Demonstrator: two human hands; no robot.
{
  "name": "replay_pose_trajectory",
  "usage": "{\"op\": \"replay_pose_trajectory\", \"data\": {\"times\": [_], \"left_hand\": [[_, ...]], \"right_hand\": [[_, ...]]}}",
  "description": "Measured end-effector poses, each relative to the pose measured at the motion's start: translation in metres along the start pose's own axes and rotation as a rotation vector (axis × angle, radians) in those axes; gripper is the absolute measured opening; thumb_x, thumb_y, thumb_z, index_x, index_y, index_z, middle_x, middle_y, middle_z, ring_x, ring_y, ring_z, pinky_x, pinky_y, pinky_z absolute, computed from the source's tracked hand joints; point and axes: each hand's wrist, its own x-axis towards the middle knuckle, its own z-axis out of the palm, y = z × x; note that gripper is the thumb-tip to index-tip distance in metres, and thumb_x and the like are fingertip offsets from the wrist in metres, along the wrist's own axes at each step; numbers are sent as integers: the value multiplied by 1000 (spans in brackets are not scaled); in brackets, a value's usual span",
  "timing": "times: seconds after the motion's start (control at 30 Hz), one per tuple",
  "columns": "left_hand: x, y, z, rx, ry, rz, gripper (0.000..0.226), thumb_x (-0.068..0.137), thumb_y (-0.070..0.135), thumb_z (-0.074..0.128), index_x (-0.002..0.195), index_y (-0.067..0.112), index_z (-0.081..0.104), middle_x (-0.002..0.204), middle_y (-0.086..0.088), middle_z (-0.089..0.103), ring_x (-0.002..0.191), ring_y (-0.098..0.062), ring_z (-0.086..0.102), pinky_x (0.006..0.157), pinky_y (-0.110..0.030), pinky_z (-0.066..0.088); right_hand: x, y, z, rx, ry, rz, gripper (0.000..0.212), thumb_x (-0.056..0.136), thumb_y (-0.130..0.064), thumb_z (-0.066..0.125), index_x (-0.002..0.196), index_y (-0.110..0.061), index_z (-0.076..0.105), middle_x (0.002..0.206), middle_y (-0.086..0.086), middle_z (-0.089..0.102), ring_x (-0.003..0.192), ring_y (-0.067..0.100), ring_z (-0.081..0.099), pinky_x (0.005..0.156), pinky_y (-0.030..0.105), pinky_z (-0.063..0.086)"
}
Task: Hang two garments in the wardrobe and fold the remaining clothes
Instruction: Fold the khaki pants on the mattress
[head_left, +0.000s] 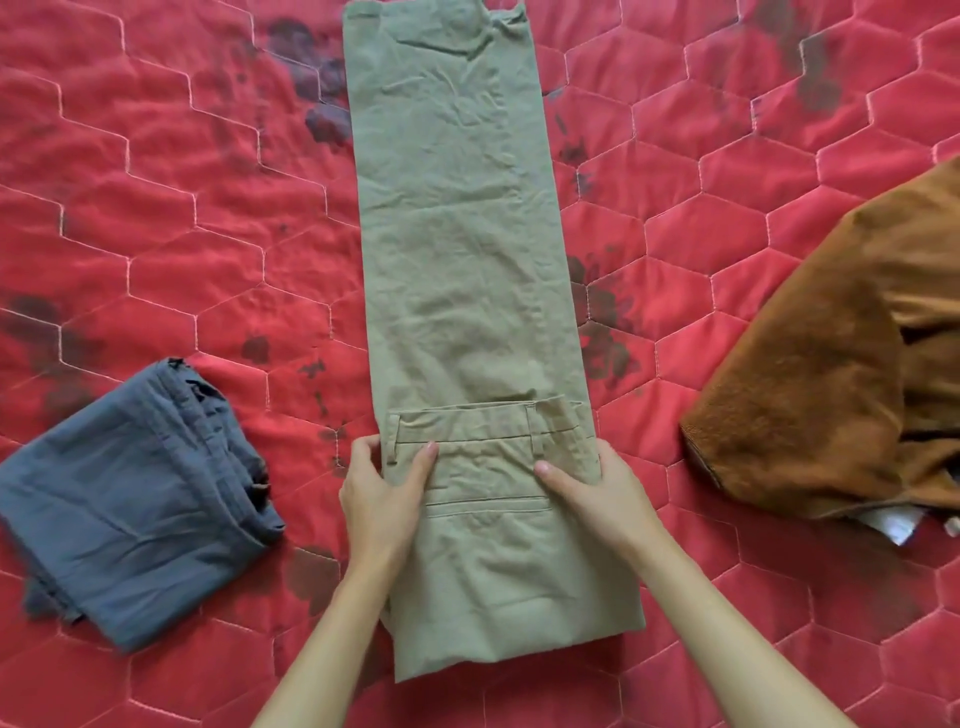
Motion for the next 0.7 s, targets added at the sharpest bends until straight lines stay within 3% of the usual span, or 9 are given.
{"op": "replay_pose_trajectory", "data": {"times": [0.13, 0.23, 0.33, 0.43, 0.5, 0.57, 0.7], "left_hand": [[11, -11, -7, -159, -164, -62, 48, 69, 42, 89, 103, 25, 61, 99, 6, 76, 96, -13, 72, 90, -38, 56], [17, -7, -10, -218, -292, -47, 42, 78, 17, 83, 111, 20, 58, 103, -2, 76, 99, -18, 73, 86, -29, 57], [18, 6, -12, -229, -386, 46, 41, 82, 3, 78, 116, 19, 60, 107, -1, 75, 98, -12, 73, 80, -19, 57], [19, 14, -8, -294, -404, 47, 44, 81, 0, 76, 120, 12, 59, 106, -4, 77, 96, -13, 74, 83, -24, 58], [18, 9, -3, -245, -406, 41, 42, 80, 5, 80, 117, 11, 62, 103, -4, 77, 96, -16, 73, 89, -33, 58], [19, 1, 2, -142, -360, 53, 35, 79, 12, 83, 109, 13, 65, 100, 0, 77, 94, -12, 73, 89, -31, 57], [19, 10, 5, -186, -317, -4, 25, 85, 19, 78, 105, 10, 66, 91, 5, 77, 87, -5, 72, 81, -22, 55]], "right_hand": [[13, -2, -2, -17, -65, -23, 47, 67, -60, 77, 100, -27, 71, 99, -13, 76, 97, 9, 70, 93, 41, 54], [12, -4, -1, 26, -57, -38, 44, 63, -54, 78, 95, -23, 72, 94, -10, 77, 93, 11, 71, 91, 42, 55], [1, -2, -5, 139, -70, -54, 43, 71, -30, 87, 106, -19, 63, 102, -6, 74, 97, 10, 70, 88, 32, 55], [-5, 8, -16, 338, 60, -79, 50, 71, -11, 88, 114, -15, 62, 102, -2, 76, 94, 11, 72, 83, 24, 54], [-3, 13, -15, 328, 61, -58, 35, 73, -11, 86, 104, -14, 70, 95, -2, 77, 94, 16, 73, 77, 21, 55], [1, 17, -11, 256, 12, -35, 19, 76, -13, 84, 93, -13, 74, 89, -2, 78, 92, 17, 73, 72, 20, 54], [16, -8, -22, 353, -113, 0, 27, 79, -32, 81, 99, -16, 75, 95, -3, 79, 94, 14, 73, 81, 27, 57]]}}
